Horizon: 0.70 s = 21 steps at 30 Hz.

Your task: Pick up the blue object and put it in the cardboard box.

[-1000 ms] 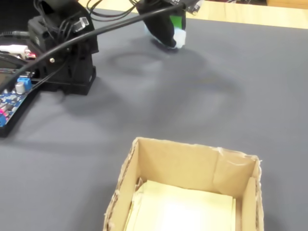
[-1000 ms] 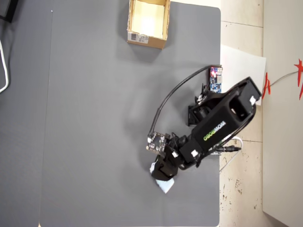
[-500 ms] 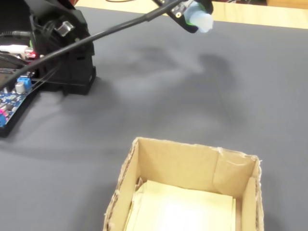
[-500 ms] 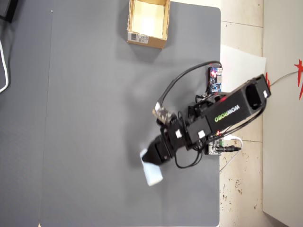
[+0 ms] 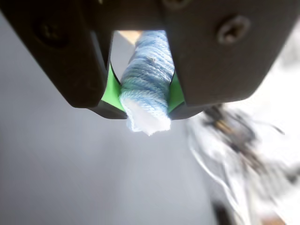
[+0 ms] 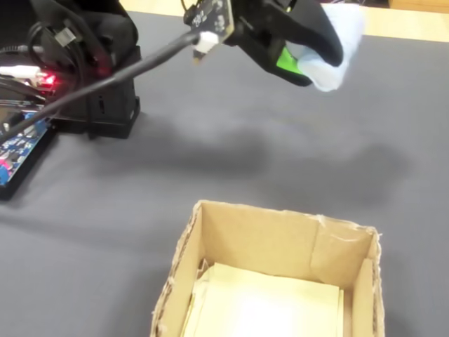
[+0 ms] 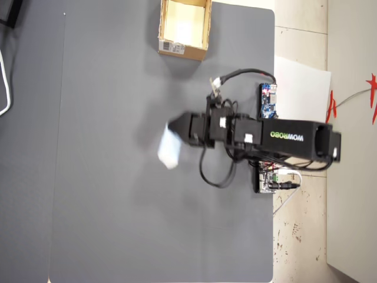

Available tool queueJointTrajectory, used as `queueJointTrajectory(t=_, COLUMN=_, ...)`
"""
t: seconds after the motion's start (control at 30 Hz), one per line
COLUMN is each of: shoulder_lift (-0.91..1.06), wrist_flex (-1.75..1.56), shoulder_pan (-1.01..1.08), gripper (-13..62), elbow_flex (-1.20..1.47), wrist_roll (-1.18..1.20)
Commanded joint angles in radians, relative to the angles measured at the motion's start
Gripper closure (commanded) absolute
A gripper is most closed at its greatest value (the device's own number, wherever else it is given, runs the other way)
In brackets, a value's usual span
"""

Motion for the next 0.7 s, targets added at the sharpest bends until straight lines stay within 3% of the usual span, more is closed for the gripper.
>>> queueJointTrajectory(t=0.0, shoulder_lift=-0.009, wrist_flex=-0.109, shoulder_pan=0.058, gripper=45.1, elbow_flex=-0.094, wrist_roll=-0.080)
queueJointTrajectory(t=0.23, shoulder_lift=-0.032, wrist_flex=-0.196, shoulder_pan=0.431, gripper=45.1, elbow_flex=-0.146, wrist_roll=-0.236)
queueJointTrajectory(t=0.47, shoulder_lift=-0.072, wrist_flex=-0.196, shoulder_pan=0.575, gripper=45.1, elbow_flex=-0.201, wrist_roll=-0.276)
queueJointTrajectory(t=0.67, shoulder_lift=-0.255, wrist_flex=-0.160, shoulder_pan=0.692, gripper=45.1, elbow_flex=-0.382, wrist_roll=-0.275)
